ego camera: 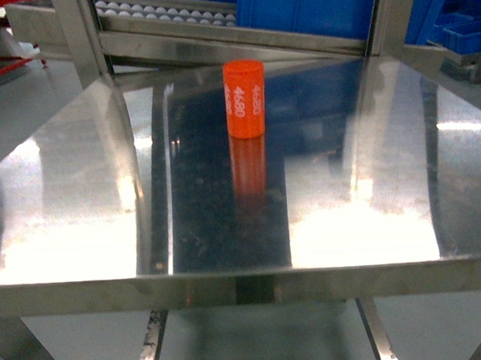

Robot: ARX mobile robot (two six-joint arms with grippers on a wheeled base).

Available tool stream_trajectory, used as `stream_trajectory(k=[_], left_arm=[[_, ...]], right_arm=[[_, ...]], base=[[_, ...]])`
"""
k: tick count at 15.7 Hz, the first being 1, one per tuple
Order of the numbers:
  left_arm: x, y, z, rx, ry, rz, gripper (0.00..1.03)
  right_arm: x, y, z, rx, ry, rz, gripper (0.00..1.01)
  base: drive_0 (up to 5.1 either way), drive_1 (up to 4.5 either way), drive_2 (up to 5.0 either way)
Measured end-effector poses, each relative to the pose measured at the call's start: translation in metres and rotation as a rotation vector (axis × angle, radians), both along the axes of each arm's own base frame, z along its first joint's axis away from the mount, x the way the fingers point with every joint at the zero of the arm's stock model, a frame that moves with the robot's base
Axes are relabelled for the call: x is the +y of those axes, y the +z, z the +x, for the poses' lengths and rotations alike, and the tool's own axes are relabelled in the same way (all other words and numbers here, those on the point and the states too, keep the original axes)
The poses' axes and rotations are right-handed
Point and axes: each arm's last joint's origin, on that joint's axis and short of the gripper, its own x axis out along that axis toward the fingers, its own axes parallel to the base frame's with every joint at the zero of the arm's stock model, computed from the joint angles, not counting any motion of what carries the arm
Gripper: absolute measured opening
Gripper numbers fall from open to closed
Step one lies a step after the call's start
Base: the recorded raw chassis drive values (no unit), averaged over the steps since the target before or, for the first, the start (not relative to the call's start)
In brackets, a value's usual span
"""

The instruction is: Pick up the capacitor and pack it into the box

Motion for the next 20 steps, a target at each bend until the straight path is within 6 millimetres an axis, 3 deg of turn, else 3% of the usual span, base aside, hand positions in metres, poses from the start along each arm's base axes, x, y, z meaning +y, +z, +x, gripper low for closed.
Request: stream_trajectory(k=[20], left_arm=[[0.0, -0.0001, 0.0, 0.001, -0.002, 0.0, 0.98]], right_arm=[[0.0, 0.0, 0.0, 0.0, 0.0, 0.001, 0.98]], base=[[0.0, 0.0, 0.0]])
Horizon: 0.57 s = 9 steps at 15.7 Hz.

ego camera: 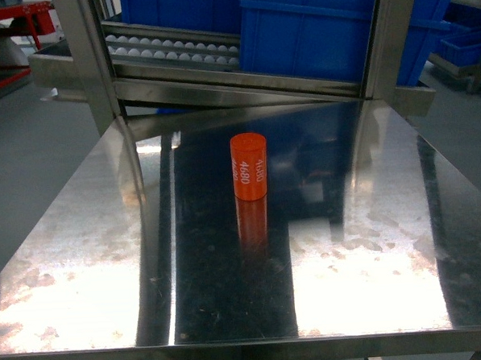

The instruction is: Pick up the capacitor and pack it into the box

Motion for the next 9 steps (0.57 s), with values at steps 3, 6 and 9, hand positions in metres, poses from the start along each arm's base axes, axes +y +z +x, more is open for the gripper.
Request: stream_trajectory(k=[3, 6, 9], left_arm=[[0.0, 0.0, 0.0, 0.0, 0.0, 0.0, 0.98], [0.0, 0.0, 0.0, 0.0, 0.0, 0.0, 0.98], [0.0, 0.0, 0.0, 0.0, 0.0, 0.0, 0.98]], right_arm=[[0.0, 0.0, 0.0, 0.0, 0.0, 0.0, 0.98], [0.0, 0.0, 0.0, 0.0, 0.0, 0.0, 0.98], [0.0, 0.0, 0.0, 0.0, 0.0, 0.0, 0.98]], base=[[0.0, 0.0, 0.0], [0.0, 0.0, 0.0], [0.0, 0.0, 0.0]])
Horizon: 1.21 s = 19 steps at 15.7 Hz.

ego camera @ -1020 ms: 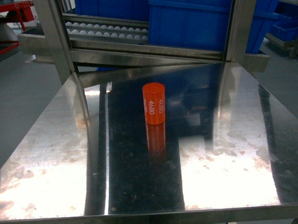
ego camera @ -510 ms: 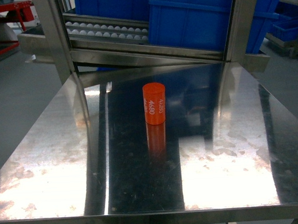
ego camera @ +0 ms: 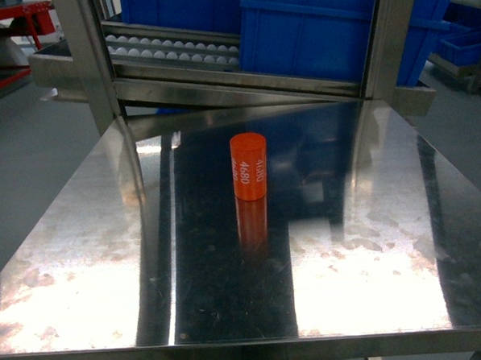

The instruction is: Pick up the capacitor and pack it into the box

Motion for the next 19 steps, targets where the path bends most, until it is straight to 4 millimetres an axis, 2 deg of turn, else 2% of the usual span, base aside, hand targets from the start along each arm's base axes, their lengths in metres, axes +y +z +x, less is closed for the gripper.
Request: stream_trajectory(k=[3, 4, 5, 6, 9, 11, 13, 15, 17, 19], left_arm=[[0.0, 0.0, 0.0, 0.0, 0.0, 0.0, 0.98], [-0.001, -0.003, 0.0, 0.057, 0.019, -0.002, 0.98], [-0.007, -0.005, 0.001, 0.135, 0.036, -0.011, 0.98], [-0.014, -0.004, 0.002, 0.133, 0.042, 0.0, 0.98], [-0.031, 0.018, 0.012, 0.068, 0.009, -0.028, 0.98], [-0.049, 0.031, 0.039, 0.04, -0.043, -0.045, 0.98], [-0.072, 0.033, 0.075, 0.029, -0.119, -0.026, 0.98], [-0.102, 0.011, 0.114, 0.113, -0.282, 0.004, 0.98], [-0.117, -0.004, 0.144, 0.168, -0.365, 0.017, 0.98], [-0.125, -0.023, 0.186, 0.228, -0.389, 0.021, 0.98]], right_arm=[[0.0, 0.0, 0.0, 0.0, 0.0, 0.0, 0.98], [0.0, 0.0, 0.0, 0.0, 0.0, 0.0, 0.98], [0.0, 0.0, 0.0, 0.0, 0.0, 0.0, 0.98], [0.0, 0.0, 0.0, 0.0, 0.0, 0.0, 0.98], [0.0, 0.0, 0.0, 0.0, 0.0, 0.0, 0.98], [0.0, 0.0, 0.0, 0.0, 0.0, 0.0, 0.98], [0.0, 0.0, 0.0, 0.0, 0.0, 0.0, 0.98], [0.0, 0.0, 0.0, 0.0, 0.0, 0.0, 0.98], [0.0, 0.0, 0.0, 0.0, 0.0, 0.0, 0.98], [0.0, 0.0, 0.0, 0.0, 0.0, 0.0, 0.98]], base=[[0.0, 0.0, 0.0], [0.0, 0.0, 0.0], [0.0, 0.0, 0.0], [0.0, 0.0, 0.0], [0.0, 0.0, 0.0], [0.0, 0.0, 0.0], [0.0, 0.0, 0.0], [0.0, 0.0, 0.0], [0.0, 0.0, 0.0], [0.0, 0.0, 0.0]])
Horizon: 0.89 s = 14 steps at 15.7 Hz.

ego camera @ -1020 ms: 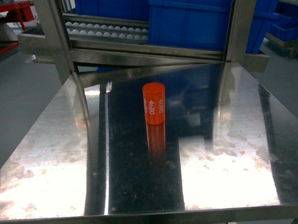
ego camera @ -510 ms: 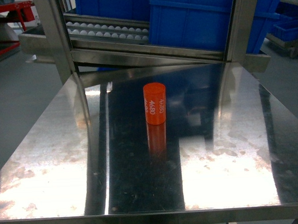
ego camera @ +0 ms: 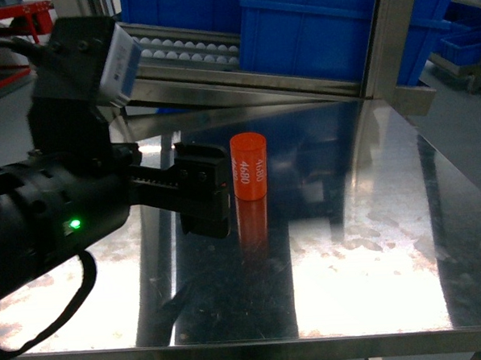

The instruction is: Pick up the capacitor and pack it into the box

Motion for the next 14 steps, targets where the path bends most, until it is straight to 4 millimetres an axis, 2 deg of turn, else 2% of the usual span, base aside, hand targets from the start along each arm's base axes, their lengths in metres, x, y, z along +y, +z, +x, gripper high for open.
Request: stream_trajectory(k=[2, 10, 14], left_arm=[[-0.005, -0.013, 0.027, 0.03, -0.016, 0.003, 0.98], [-0.024, -0.046, 0.109, 0.081, -0.09, 0.005, 0.98], [-0.038, -0.058, 0.139, 0.095, -0.127, 0.017, 0.98]], right_arm=[[0.0, 0.0, 0.0, 0.0, 0.0, 0.0, 0.98], [0.0, 0.0, 0.0, 0.0, 0.0, 0.0, 0.98], [0.0, 0.0, 0.0, 0.0, 0.0, 0.0, 0.98]], base=[[0.0, 0.0, 0.0], [0.0, 0.0, 0.0], [0.0, 0.0, 0.0]])
